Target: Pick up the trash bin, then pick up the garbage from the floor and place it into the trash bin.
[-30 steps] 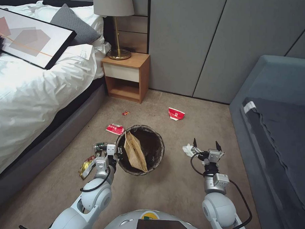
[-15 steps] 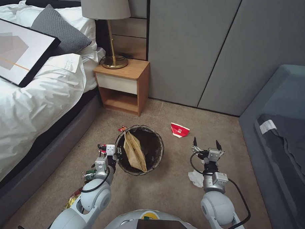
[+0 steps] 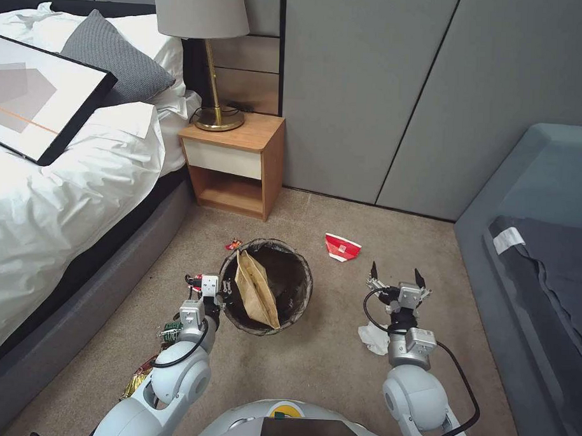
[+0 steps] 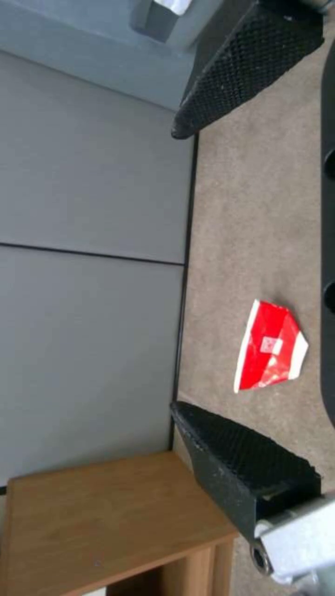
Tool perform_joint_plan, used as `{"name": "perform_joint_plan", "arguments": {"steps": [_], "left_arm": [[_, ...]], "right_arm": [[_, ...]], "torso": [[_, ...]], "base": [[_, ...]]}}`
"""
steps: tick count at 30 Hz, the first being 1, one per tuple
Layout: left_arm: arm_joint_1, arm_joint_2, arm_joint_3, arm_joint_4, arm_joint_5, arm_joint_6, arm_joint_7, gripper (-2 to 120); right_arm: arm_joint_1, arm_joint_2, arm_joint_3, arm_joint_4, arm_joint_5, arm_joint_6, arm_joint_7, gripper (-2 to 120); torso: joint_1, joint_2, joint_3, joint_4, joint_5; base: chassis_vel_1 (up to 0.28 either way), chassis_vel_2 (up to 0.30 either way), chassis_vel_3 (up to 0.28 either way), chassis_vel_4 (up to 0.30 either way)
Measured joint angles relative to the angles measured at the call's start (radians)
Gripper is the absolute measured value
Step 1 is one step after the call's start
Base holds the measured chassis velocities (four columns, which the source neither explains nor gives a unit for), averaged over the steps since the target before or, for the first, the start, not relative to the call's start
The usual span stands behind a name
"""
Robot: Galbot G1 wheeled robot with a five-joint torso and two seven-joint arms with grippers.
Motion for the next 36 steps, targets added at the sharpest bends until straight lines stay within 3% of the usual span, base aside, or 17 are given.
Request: {"name": "perform_joint_plan", "arguments": {"steps": [10, 13, 17, 21, 25, 36], "left_arm": [[0.007, 0.001, -0.003, -0.004, 0.002, -0.004, 0.002, 0], [0.008, 0.001, -0.004, -0.005, 0.005, -0.005, 0.002, 0], [0.01, 0.001, -0.004, -0.005, 0.006, -0.006, 0.003, 0], [0.011, 0.001, -0.003, -0.005, 0.008, -0.007, 0.003, 0], [0.008, 0.0, -0.002, 0.0, 0.008, -0.007, 0.003, 0], [-0.014, -0.005, 0.017, 0.022, 0.007, -0.005, 0.001, 0]], "right_arm": [[-0.001, -0.013, -0.001, 0.011, 0.03, -0.022, 0.015, 100], [0.026, -0.065, -0.002, -0.01, 0.157, -0.09, 0.039, 100], [0.042, -0.114, -0.002, -0.03, 0.232, -0.131, 0.042, 100], [0.099, -0.245, -0.022, -0.116, 0.355, -0.182, 0.03, 100], [0.161, -0.292, -0.055, -0.226, 0.394, -0.195, 0.002, 100], [0.242, -0.289, -0.112, -0.443, 0.393, -0.197, -0.083, 100]], "torso": [[0.0, 0.0, 0.0, -0.0001, 0.0], [0.0, 0.0, 0.0, 0.0, 0.0002], [0.0, 0.0, 0.0, 0.0, 0.0002], [0.0, 0.0, 0.0, -0.0001, 0.0002], [0.0, 0.0, 0.0, 0.0, 0.0003], [0.0, 0.0, 0.0, -0.0001, 0.0]], "base": [[0.0, 0.0, 0.0, 0.0], [0.0, 0.0, 0.0, 0.0], [0.0, 0.0, 0.0, 0.0], [0.0, 0.0, 0.0, 0.0], [0.0, 0.0, 0.0, 0.0], [0.0, 0.0, 0.0, 0.0]]}}
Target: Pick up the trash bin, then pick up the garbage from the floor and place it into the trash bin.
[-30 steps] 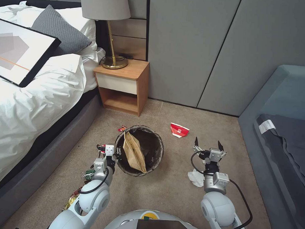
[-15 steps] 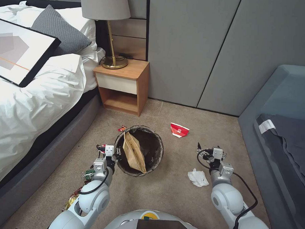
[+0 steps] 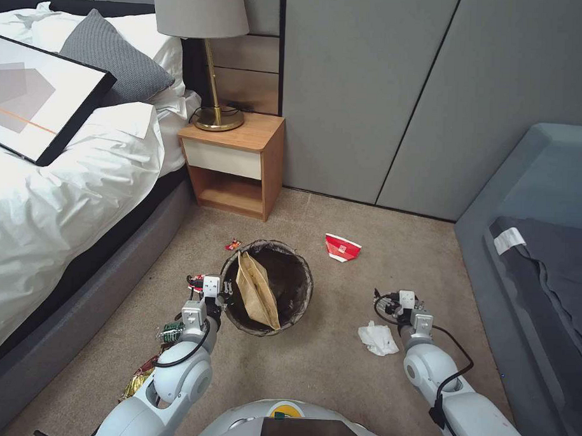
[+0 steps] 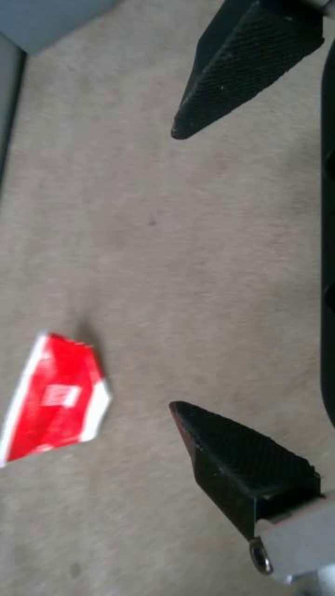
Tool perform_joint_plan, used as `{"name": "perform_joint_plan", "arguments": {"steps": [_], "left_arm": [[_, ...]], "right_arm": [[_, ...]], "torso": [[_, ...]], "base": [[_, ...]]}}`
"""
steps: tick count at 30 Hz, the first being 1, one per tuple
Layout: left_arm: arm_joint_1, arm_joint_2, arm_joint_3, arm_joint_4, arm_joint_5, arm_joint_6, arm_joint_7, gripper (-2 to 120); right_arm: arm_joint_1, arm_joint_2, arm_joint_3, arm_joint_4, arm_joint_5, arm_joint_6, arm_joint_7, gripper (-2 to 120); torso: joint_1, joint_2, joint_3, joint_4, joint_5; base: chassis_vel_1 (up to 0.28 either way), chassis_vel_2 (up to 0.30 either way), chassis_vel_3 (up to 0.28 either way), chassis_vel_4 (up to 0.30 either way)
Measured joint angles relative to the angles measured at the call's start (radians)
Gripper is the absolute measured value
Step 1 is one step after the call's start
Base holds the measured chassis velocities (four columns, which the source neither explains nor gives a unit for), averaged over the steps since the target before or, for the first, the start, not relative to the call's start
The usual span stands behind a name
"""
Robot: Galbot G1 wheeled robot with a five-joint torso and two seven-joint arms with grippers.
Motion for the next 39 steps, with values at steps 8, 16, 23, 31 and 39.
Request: {"name": "perform_joint_plan", "arguments": {"steps": [8, 16, 23, 31, 39], "left_arm": [[-0.01, 0.0, 0.008, 0.005, -0.002, 0.004, -0.003, 0], [-0.014, 0.002, 0.01, 0.008, -0.005, 0.005, -0.004, 0], [-0.014, 0.003, 0.013, 0.008, -0.006, 0.005, -0.005, 0], [-0.014, 0.007, 0.01, 0.002, -0.008, 0.006, -0.005, 0], [-0.014, 0.007, 0.01, 0.001, -0.008, 0.006, -0.006, 0]], "right_arm": [[0.049, 0.043, -0.025, -0.159, -0.037, 0.054, -0.059, 100], [0.104, 0.126, -0.038, -0.306, -0.066, 0.11, -0.094, 100], [0.124, 0.172, -0.039, -0.379, -0.088, 0.131, -0.107, 100], [0.105, 0.189, -0.028, -0.367, -0.09, 0.094, -0.07, 100], [0.071, 0.202, -0.018, -0.339, -0.088, 0.064, -0.042, 100]], "torso": [[0.0, 0.0, 0.0, 0.0, 0.0], [0.0, 0.0, 0.0, 0.0, 0.0], [0.0, 0.0, 0.0, 0.0, -0.0001], [0.0, 0.0, 0.0, -0.0001, 0.0], [0.0, 0.0, 0.0, 0.0, -0.0001]], "base": [[0.0, 0.0, 0.0, 0.0], [0.0, 0.0, 0.0, 0.0], [0.0, 0.0, 0.0, 0.0], [0.0, 0.0, 0.0, 0.0], [0.0, 0.0, 0.0, 0.0]]}}
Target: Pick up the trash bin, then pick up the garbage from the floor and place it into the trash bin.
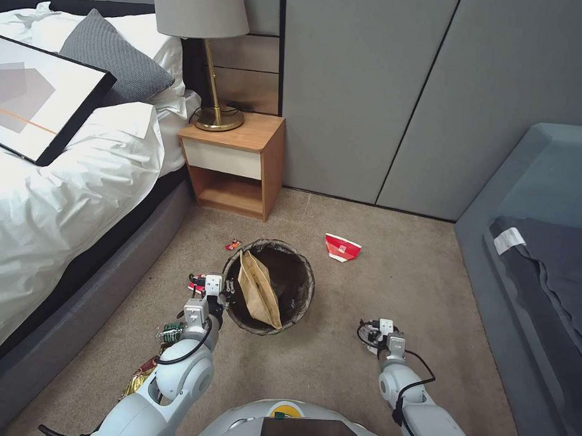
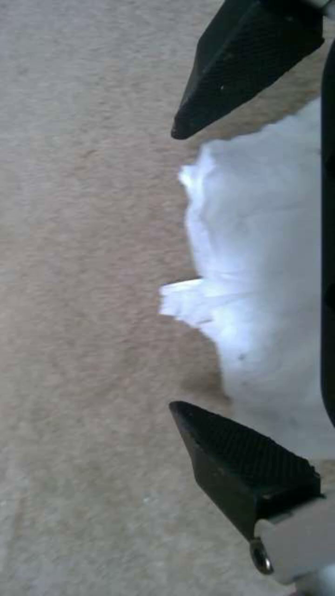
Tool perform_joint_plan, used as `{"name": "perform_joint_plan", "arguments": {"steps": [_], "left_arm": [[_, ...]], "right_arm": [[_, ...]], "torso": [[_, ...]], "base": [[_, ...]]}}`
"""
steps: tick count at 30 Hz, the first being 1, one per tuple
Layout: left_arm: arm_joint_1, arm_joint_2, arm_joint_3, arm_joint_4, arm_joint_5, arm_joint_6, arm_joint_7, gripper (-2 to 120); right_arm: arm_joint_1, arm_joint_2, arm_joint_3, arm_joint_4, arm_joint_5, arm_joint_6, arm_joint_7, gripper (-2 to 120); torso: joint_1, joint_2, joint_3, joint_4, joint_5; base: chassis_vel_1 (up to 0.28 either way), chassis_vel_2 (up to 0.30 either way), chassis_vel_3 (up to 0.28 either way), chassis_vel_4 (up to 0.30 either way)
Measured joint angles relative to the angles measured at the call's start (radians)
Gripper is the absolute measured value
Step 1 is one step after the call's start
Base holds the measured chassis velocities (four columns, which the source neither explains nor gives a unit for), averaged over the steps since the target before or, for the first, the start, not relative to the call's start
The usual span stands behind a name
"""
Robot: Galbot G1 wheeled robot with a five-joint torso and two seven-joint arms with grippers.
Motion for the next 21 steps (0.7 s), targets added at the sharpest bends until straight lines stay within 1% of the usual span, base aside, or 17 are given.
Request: {"name": "perform_joint_plan", "arguments": {"steps": [5, 21], "left_arm": [[0.002, -0.001, 0.001, -0.001, 0.001, 0.0, 0.0, 0], [0.002, -0.001, -0.002, -0.002, 0.002, -0.001, 0.0, 0]], "right_arm": [[-0.008, 0.007, 0.005, -0.016, -0.004, -0.001, 0.012, 100], [-0.006, 0.023, 0.001, -0.036, -0.004, 0.0, 0.003, 100]], "torso": [[0.0, 0.0, 0.0, 0.0, 0.0001], [0.0, 0.0, 0.0, -0.0003, -0.0006]], "base": [[0.0, 0.0, 0.0, 0.0], [0.0, 0.0, 0.0, 0.0]]}}
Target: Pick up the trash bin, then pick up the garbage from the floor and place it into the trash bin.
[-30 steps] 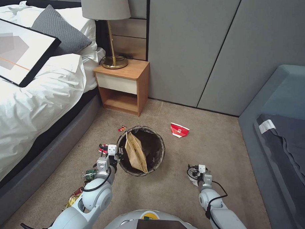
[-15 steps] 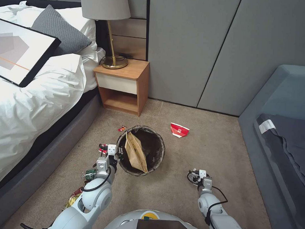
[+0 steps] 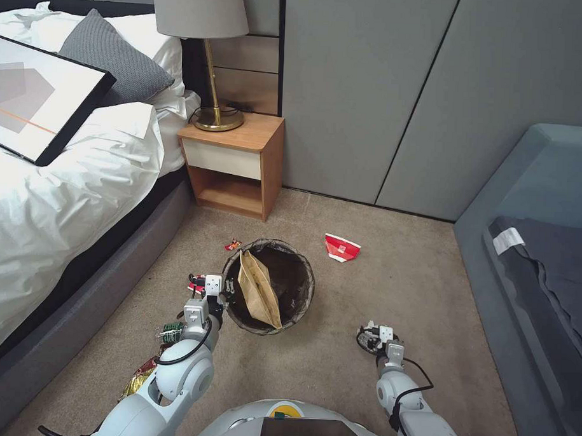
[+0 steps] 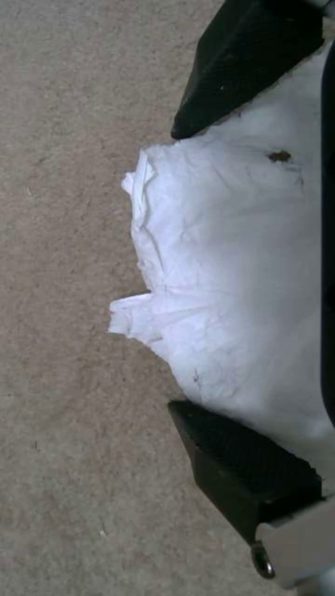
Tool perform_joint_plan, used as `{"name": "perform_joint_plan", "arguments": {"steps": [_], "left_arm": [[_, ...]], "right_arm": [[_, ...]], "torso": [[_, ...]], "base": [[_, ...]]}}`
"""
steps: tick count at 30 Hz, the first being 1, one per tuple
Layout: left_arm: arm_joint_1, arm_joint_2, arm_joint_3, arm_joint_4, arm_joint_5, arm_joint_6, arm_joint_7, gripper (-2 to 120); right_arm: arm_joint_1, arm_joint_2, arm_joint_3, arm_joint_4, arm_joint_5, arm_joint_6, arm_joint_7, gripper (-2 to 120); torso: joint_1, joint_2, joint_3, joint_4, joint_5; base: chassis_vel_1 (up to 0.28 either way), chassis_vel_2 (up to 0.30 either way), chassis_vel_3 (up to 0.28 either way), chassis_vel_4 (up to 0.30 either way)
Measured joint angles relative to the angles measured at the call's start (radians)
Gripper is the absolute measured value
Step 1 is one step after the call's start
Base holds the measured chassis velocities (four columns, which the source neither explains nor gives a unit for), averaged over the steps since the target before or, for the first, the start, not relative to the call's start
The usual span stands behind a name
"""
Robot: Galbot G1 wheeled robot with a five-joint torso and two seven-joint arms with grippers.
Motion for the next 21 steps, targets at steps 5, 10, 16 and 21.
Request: {"name": "perform_joint_plan", "arguments": {"steps": [5, 10, 16, 21], "left_arm": [[-0.003, 0.0, 0.001, 0.0, 0.0, 0.0, 0.0, 0], [-0.006, -0.001, 0.002, 0.001, 0.0, 0.0, 0.0, 0], [-0.01, -0.002, 0.004, 0.003, -0.002, -0.001, -0.001, 0], [-0.015, -0.002, 0.007, 0.004, -0.003, -0.001, -0.003, 0]], "right_arm": [[-0.006, 0.005, -0.002, 0.004, -0.007, -0.001, -0.001, 99], [-0.016, 0.009, -0.004, 0.016, -0.011, -0.001, -0.002, 86], [-0.028, 0.01, -0.008, 0.033, -0.013, -0.006, -0.001, 61], [-0.042, 0.01, -0.008, 0.062, -0.012, -0.015, 0.005, 47]], "torso": [[0.0, 0.0, 0.0, 0.0001, 0.0001], [0.0, 0.0, 0.0, 0.0002, 0.0003], [0.0, 0.0, 0.0, 0.0006, 0.001], [0.0, 0.0, 0.0, 0.0008, 0.0014]], "base": [[0.0, 0.0, 0.0, 0.0], [0.0, 0.0, 0.0, 0.0], [0.0, 0.0, 0.0, 0.0], [0.0, 0.0, 0.0, 0.0]]}}
